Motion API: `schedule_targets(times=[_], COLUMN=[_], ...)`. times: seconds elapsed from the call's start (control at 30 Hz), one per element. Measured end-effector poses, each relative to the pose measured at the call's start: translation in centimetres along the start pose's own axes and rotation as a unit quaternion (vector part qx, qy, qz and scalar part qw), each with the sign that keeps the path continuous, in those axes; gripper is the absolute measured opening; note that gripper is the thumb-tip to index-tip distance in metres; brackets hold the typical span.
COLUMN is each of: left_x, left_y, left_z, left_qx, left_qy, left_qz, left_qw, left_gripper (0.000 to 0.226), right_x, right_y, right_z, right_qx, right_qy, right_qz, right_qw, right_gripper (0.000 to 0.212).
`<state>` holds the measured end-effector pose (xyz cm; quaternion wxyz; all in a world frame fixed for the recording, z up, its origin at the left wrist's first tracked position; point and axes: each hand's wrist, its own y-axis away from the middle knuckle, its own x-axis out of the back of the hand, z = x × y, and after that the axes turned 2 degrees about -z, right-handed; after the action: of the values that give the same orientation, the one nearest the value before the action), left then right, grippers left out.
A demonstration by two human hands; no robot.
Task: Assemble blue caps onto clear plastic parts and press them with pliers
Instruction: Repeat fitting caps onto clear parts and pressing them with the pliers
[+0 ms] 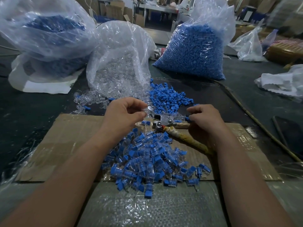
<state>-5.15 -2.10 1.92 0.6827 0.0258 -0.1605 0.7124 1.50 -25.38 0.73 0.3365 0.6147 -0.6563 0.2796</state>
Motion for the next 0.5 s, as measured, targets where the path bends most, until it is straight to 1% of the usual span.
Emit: schedule_targets(times=[0.07,0.17,0.27,0.33,0.4,0.5], left_x=[0.0,-0.02,-0.09,-0.11,-0.09,-0.13], left_y=[0.01,-0.03,-0.05,-0.1,-0.09,-0.03], left_z=[0.02,-0.01,0.11,0.21,0.34,0.5], left_qx=[-0.001,-0.001,0.007,0.017,0.022,0.024], left_qy=[0.0,0.002,0.029,0.056,0.076,0.094], left_qz=[-0.001,-0.007,-0.013,-0.019,-0.025,-0.034], left_qw=[1.0,1.0,0.999,0.998,0.997,0.995], left_gripper=[0.028,0.028,0.026,0.023,0.02,0.018], right_x=[-0.15,-0.14,-0.23,-0.31,-0.05,0.58], right_y=[-0.01,-0.04,-0.07,0.0,0.24,0.85], right_z=[-0.25,-0.1,-0.04,-0.14,-0.27,-0.95], right_qx=[0.01,0.023,0.035,0.041,0.052,0.097], right_qy=[0.025,0.045,0.06,0.056,0.025,-0.045], right_qz=[-0.025,-0.03,-0.023,-0.003,0.034,0.079], right_qw=[0.999,0.998,0.997,0.998,0.998,0.991], right_gripper=[0.031,0.017,0.016,0.021,0.025,0.018])
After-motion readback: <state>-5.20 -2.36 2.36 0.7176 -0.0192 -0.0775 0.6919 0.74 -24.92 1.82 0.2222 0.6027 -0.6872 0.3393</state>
